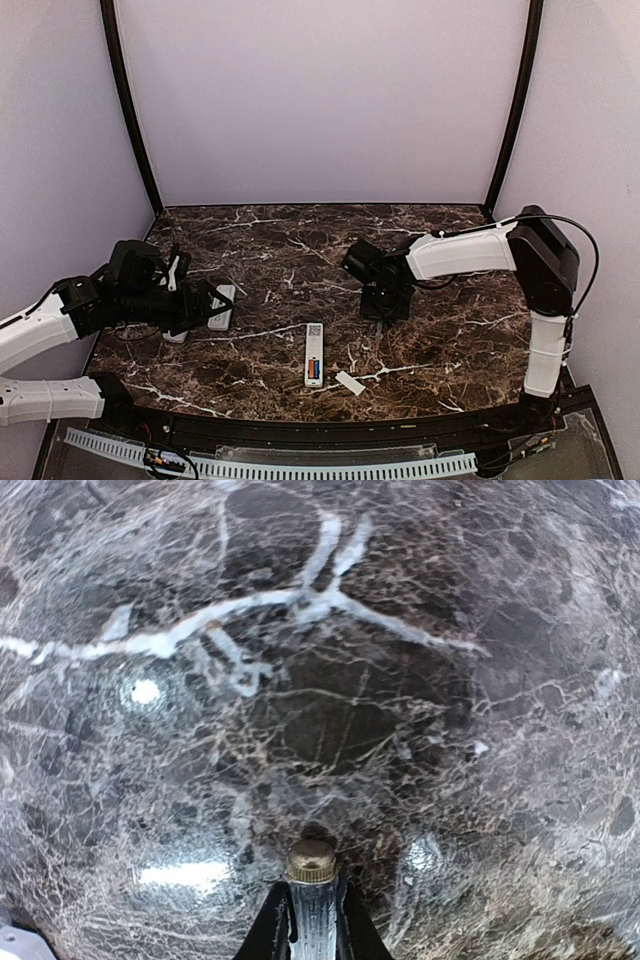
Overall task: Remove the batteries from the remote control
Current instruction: Pick up the screwdriver from the center of the board, then pass from the right arm to the left
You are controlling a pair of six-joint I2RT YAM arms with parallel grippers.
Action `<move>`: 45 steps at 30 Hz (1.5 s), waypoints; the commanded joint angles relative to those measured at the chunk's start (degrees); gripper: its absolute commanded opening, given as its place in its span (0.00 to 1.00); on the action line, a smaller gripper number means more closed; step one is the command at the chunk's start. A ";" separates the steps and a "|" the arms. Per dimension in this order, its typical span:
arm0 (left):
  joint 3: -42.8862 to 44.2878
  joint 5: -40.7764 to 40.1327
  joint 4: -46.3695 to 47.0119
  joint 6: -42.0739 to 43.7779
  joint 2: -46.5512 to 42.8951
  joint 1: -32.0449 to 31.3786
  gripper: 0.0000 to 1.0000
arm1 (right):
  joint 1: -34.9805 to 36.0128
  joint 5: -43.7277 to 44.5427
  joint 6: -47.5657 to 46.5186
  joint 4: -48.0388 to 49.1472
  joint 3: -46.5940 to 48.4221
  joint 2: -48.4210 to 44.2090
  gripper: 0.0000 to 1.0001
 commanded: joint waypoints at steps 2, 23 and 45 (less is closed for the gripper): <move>-0.90 -0.48 -1.88 -0.22 -1.10 0.39 0.94 | 0.47 -0.65 1.18 1.69 -1.94 -0.97 0.06; 4.51 3.25 10.32 -0.56 -0.56 -6.19 0.93 | 6.59 -2.99 1.01 9.69 -0.44 -24.84 0.00; 15.41 -1.74 20.42 -2.44 20.79 -25.91 0.82 | 16.59 -0.04 4.42 15.21 8.27 -21.97 0.00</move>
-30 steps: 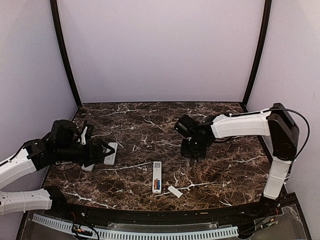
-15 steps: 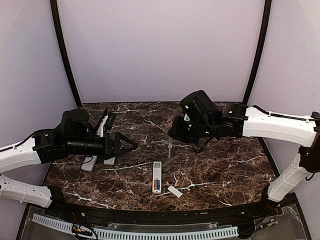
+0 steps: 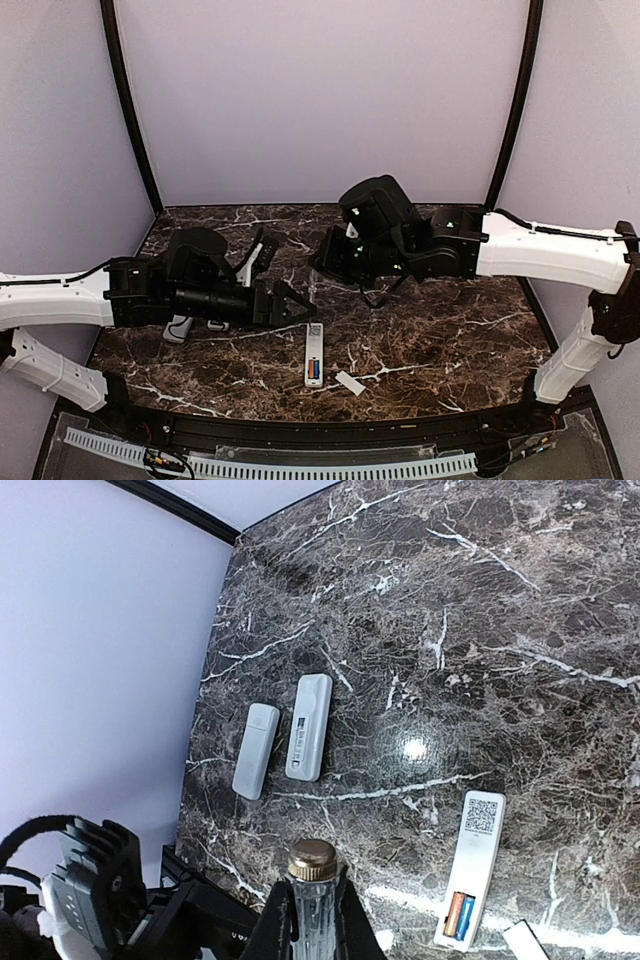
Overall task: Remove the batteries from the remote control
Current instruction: Pass from the right arm to the left
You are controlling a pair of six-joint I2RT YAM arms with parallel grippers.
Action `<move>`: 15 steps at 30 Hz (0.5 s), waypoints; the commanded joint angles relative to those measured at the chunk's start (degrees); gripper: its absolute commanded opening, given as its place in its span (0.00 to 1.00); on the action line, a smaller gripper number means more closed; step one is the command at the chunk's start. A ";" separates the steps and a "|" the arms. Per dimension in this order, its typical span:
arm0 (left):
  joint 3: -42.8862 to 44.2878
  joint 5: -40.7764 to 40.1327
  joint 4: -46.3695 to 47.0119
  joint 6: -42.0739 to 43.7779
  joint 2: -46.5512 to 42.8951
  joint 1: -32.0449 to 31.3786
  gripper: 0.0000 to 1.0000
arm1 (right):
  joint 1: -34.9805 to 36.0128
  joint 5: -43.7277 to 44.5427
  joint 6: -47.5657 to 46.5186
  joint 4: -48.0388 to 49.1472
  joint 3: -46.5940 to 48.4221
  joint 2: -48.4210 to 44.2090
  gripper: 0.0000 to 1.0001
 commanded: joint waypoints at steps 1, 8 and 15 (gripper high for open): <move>1.03 -0.16 1.60 -0.54 0.62 -0.61 0.78 | 0.40 1.66 0.62 1.17 1.27 0.11 0.00; 2.77 0.51 2.67 0.08 3.45 -0.64 0.58 | 0.48 1.69 0.72 1.26 1.14 0.01 0.00; 2.76 1.00 4.09 -0.49 4.93 -0.65 0.33 | 0.55 2.00 0.70 1.20 0.87 -0.26 0.00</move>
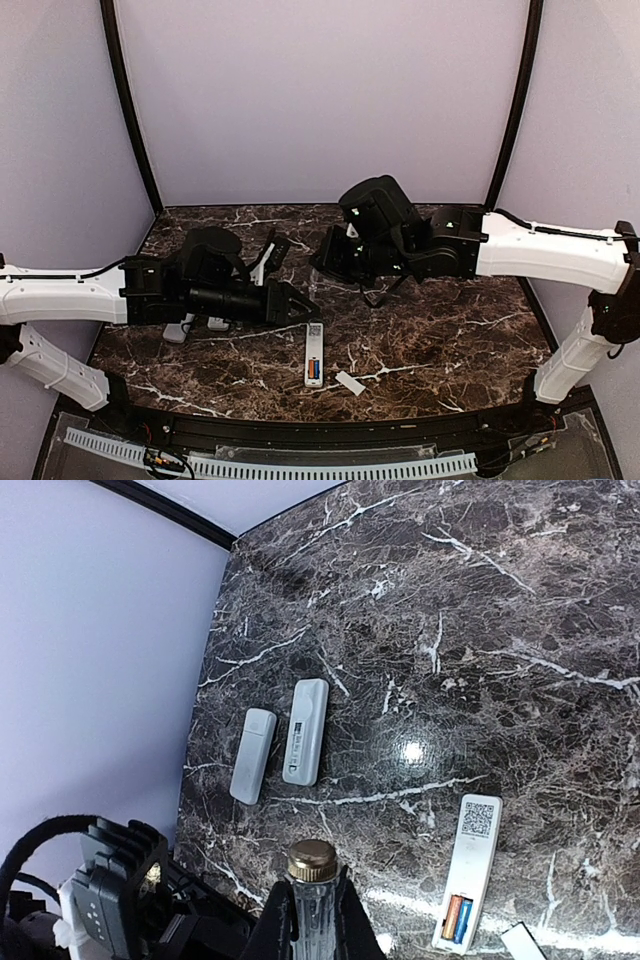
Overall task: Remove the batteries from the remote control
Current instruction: Pass from the right arm to the left
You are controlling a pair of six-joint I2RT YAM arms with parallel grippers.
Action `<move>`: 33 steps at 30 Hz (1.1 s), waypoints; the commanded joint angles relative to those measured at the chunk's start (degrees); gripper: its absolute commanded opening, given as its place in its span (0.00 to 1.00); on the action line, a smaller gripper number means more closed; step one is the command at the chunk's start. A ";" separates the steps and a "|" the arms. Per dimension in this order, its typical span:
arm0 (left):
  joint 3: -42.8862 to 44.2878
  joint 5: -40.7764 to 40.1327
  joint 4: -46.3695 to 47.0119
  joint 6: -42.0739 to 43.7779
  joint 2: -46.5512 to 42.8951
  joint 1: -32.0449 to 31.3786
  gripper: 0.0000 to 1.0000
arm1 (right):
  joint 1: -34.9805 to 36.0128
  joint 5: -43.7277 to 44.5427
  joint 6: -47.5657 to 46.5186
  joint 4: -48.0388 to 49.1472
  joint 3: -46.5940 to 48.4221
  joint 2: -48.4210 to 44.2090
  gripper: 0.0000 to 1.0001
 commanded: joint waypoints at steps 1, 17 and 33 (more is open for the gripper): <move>1.14 0.45 1.49 0.01 0.14 -0.29 0.29 | 0.58 1.06 0.41 1.08 0.78 -0.21 0.00; 1.07 -0.70 0.55 -0.60 0.21 -0.29 0.00 | 0.66 1.38 0.72 0.92 -0.70 -0.32 0.17; -1.51 -1.67 -0.57 0.08 -2.43 -0.25 0.00 | -0.44 2.80 -6.71 4.01 -6.26 -6.88 0.76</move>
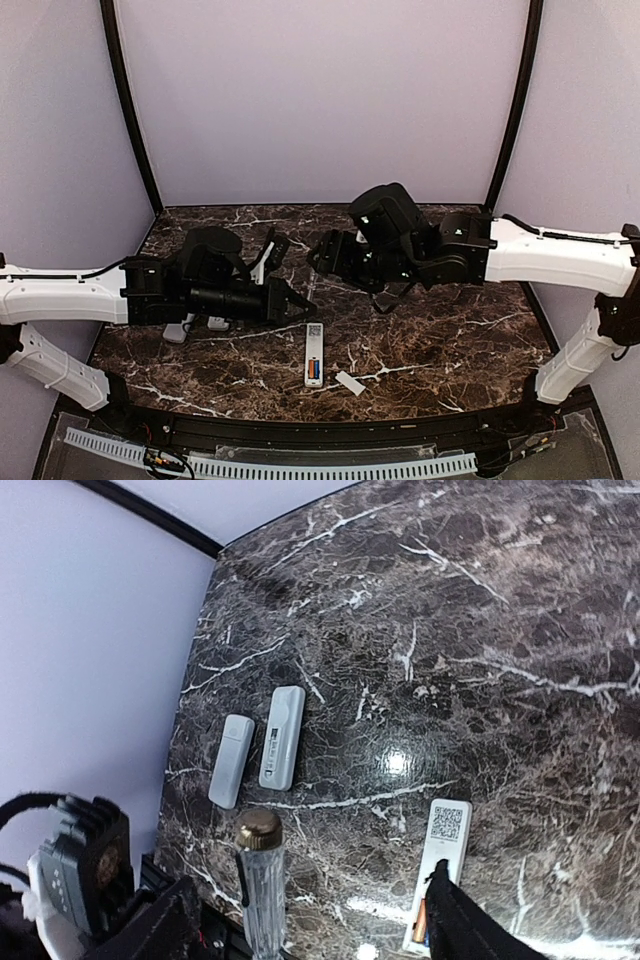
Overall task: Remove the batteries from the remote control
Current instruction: Pass from the right arm to the left, then pass from the left arm to the right
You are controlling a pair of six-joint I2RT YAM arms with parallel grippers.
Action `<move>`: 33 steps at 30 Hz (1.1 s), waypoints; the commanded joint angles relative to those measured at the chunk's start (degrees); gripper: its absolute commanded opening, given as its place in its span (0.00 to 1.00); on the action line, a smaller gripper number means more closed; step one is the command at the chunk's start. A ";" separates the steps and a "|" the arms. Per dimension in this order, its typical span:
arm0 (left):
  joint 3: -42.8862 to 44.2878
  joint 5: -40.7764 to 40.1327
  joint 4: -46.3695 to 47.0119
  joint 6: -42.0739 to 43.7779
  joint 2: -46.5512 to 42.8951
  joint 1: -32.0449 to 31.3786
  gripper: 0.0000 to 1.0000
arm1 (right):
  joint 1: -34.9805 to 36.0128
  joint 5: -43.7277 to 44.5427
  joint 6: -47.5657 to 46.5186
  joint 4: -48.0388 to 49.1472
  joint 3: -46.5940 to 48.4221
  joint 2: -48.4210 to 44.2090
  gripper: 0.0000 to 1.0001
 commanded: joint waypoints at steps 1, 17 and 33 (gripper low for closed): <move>-2.03 -0.80 -1.81 1.61 -3.50 -0.22 0.00 | -1.45 -2.51 -9.34 5.62 -3.70 -5.52 0.77; -1.99 25.28 -8.20 20.37 -8.35 1.64 0.00 | -10.22 -48.98 -29.26 16.93 -17.94 -19.59 0.88; -4.39 36.26 3.29 14.39 -7.67 1.64 0.00 | -8.92 -61.97 -26.23 26.90 -17.25 -13.33 0.54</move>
